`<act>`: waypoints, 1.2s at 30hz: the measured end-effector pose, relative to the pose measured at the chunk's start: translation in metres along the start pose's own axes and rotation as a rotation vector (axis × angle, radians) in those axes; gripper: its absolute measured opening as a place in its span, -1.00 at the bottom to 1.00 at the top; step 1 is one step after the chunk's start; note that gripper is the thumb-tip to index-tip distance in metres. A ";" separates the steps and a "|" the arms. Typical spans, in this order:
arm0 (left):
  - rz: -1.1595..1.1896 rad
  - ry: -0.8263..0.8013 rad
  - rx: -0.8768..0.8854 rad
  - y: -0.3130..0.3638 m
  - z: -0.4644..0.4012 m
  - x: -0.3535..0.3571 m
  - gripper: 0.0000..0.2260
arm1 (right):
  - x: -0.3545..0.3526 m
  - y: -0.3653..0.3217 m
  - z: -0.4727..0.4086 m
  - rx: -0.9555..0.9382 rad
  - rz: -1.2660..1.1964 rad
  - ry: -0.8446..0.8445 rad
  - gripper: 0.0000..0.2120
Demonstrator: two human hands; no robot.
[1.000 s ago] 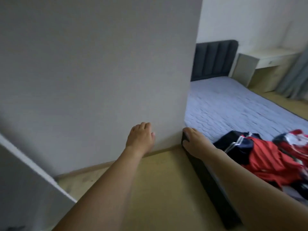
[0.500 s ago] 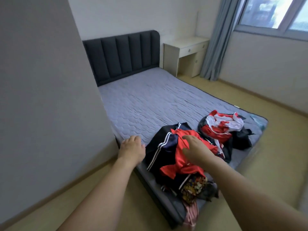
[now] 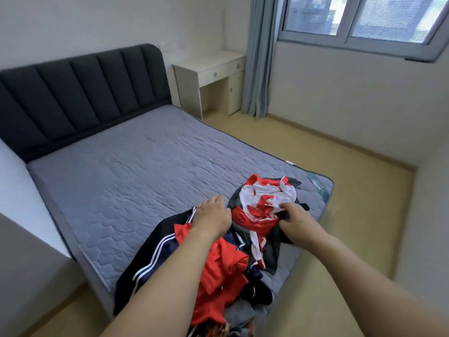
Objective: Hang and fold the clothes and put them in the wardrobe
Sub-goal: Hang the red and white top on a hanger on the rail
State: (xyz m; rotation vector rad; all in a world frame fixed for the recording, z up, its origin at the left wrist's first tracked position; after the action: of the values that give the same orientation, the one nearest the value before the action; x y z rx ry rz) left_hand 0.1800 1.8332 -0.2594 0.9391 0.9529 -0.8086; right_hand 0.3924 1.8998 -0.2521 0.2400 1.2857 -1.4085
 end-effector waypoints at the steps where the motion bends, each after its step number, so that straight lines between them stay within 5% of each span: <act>1: 0.009 -0.024 -0.022 0.016 -0.022 0.004 -0.66 | -0.020 0.022 -0.017 0.014 -0.004 -0.007 -0.52; 7: 0.050 -0.076 -0.096 0.061 -0.130 0.011 -0.65 | -0.106 0.096 -0.141 0.074 -0.005 -0.078 -0.48; 17: 0.358 -0.185 -0.411 0.011 -0.378 0.104 -0.68 | -0.118 0.177 -0.408 0.136 -0.055 -0.213 -0.59; 23: 0.483 -0.238 -0.397 0.038 -0.560 0.232 -0.71 | -0.064 0.317 -0.576 0.381 -0.310 -0.238 -0.87; 26: 0.563 -0.176 -0.449 0.031 -0.644 0.294 -0.69 | -0.008 0.374 -0.650 0.432 -0.381 -0.259 -0.70; 29: 0.669 -0.115 -0.502 0.020 -0.707 0.349 -0.56 | 0.051 0.417 -0.699 0.445 -0.362 -0.307 -0.33; 32: 0.580 -0.255 -0.560 0.023 -0.724 0.421 -0.37 | 0.074 0.443 -0.719 0.432 -0.266 -0.258 -0.48; 35: 0.474 -0.348 -0.567 0.037 -0.690 0.465 -0.79 | 0.064 0.439 -0.717 0.351 -0.445 -0.153 -0.85; 36: 0.517 -0.336 -0.559 0.041 -0.675 0.465 -0.90 | 0.058 0.428 -0.712 0.315 -0.528 -0.142 -0.82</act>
State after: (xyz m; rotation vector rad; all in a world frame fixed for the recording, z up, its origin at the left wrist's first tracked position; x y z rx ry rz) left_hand 0.1834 2.3936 -0.8588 0.4977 0.5531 -0.2204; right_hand 0.3562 2.5292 -0.7961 0.0037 1.0443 -2.0435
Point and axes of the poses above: each hand's wrist, its own z-axis away from the middle knuckle, its own x-axis out of the palm, y = z × x, the point moved 9 cm from there along -z, towards the middle knuckle, and after that the axes turned 10 degrees about -y, right-handed, at the moved point
